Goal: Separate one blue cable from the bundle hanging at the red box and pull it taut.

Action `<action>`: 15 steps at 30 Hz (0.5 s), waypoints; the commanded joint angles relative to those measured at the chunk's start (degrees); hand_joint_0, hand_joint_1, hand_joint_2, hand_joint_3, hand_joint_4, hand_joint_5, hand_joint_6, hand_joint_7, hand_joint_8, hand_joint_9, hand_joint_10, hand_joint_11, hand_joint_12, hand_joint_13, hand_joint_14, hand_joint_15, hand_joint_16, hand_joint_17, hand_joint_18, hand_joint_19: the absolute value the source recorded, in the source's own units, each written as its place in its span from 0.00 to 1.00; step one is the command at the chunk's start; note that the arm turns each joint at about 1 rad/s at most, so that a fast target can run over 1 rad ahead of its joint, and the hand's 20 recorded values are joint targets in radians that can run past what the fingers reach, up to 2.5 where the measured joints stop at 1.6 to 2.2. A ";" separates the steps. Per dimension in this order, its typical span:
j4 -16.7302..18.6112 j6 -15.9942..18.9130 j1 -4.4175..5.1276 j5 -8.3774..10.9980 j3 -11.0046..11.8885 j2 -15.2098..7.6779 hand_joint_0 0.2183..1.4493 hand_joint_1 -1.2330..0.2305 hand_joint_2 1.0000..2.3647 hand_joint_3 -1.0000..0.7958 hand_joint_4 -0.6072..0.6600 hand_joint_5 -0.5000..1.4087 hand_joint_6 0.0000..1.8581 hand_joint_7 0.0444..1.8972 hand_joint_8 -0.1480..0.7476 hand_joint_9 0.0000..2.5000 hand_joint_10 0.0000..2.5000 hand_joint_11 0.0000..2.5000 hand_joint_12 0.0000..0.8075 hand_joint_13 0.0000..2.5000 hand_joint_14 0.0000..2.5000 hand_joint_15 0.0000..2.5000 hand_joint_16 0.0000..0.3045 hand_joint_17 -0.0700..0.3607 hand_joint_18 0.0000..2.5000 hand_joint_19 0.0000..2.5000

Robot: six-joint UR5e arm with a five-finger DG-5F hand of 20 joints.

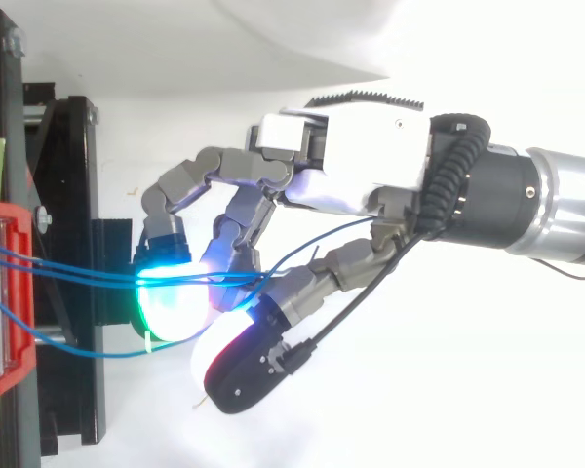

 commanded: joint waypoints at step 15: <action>-0.10 -0.07 -0.21 0.19 0.00 -0.05 0.34 0.55 0.00 0.28 0.59 0.18 0.42 0.59 0.53 0.47 0.00 0.64 0.48 0.48 0.00 0.71 0.17 0.43 0.34 0.35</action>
